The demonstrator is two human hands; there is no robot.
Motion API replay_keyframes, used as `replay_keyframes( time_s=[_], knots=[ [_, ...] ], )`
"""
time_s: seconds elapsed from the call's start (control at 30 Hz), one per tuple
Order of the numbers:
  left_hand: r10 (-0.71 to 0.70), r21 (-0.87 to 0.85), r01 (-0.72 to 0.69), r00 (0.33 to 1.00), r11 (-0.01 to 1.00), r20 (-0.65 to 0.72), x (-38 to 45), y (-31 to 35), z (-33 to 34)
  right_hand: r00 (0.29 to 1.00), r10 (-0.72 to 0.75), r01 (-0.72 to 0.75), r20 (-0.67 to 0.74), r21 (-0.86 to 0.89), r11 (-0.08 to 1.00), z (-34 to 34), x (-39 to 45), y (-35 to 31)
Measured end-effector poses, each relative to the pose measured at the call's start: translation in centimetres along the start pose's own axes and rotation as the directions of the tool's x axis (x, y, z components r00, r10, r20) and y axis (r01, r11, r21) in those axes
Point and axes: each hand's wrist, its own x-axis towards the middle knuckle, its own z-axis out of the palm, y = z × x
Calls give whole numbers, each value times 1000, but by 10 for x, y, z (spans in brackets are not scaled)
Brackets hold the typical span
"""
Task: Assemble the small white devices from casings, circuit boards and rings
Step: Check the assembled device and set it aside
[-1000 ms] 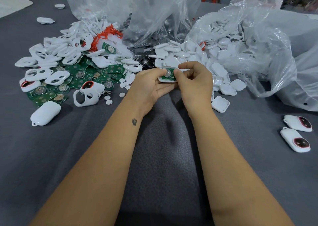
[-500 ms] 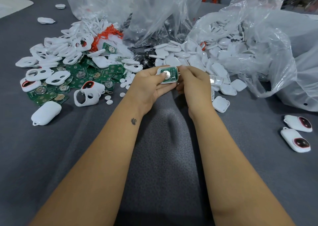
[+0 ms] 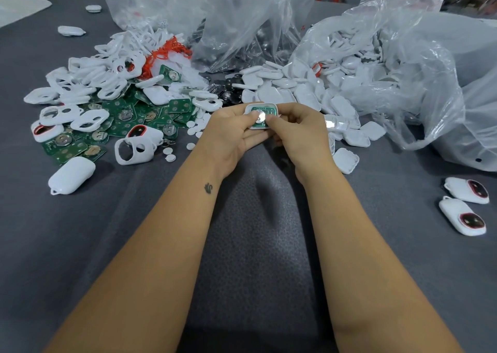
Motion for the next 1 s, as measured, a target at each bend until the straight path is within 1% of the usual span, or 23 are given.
replay_keyframes(
  time_s=[0.2,0.43,0.57,0.83,0.93,1.0],
  knots=[
    [-11,6,11,1000,1000,2,1,-1,-1,999,0,0,-39,-8,1000,3,0,0],
    [-17,-25,17,1000,1000,-5,-2,3,1,999,-15,14,-45,-14,1000,3,-1,0],
    [25,38,-26,999,999,26,-5,2,4,999,-16,15,-39,-15,1000,2,-2,-1],
    [103,102,-105,994,989,23,-9,3,7,999,-30,29,-25,-11,1000,3,-3,-2],
    [95,80,-94,995,992,-13,-8,3,7,1000,-18,19,-21,14,1000,2,-3,-5],
    [80,51,-77,996,996,-44,-7,4,7,997,-12,18,-79,74,997,0,-1,-8]
  ],
)
